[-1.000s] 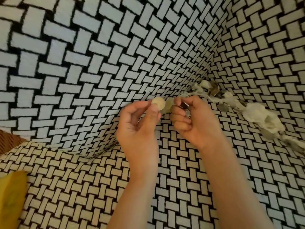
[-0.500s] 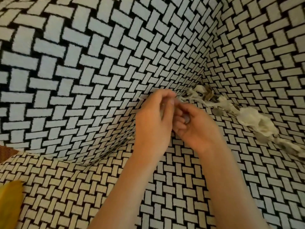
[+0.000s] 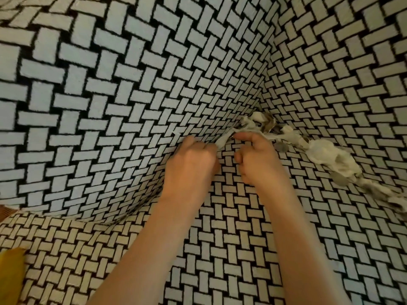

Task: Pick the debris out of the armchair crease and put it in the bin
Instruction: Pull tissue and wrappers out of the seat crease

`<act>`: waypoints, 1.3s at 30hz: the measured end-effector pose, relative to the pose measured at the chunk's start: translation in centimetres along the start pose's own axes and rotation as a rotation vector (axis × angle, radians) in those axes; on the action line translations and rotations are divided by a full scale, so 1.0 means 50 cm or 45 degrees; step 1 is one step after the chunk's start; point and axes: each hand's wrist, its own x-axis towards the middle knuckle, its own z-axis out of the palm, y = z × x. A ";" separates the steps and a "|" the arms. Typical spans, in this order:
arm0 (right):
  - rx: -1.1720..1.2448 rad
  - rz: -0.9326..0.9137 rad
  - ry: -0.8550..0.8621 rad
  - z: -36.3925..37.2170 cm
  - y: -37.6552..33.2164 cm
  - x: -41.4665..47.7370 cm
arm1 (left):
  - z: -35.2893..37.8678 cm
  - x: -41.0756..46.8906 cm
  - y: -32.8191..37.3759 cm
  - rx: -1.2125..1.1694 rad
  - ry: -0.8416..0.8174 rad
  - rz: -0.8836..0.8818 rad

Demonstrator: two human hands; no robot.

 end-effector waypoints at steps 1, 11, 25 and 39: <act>0.009 0.006 -0.011 -0.001 0.000 0.000 | -0.001 -0.001 0.000 0.030 0.006 -0.007; 1.252 0.303 -0.204 -0.032 -0.012 0.005 | -0.004 0.075 0.037 0.213 -0.137 0.103; 1.675 0.326 -0.136 -0.044 -0.015 0.008 | 0.023 0.156 0.077 0.378 -0.605 -0.005; 1.644 0.257 -0.145 -0.037 -0.014 0.008 | -0.009 0.096 0.029 0.124 -0.396 -0.031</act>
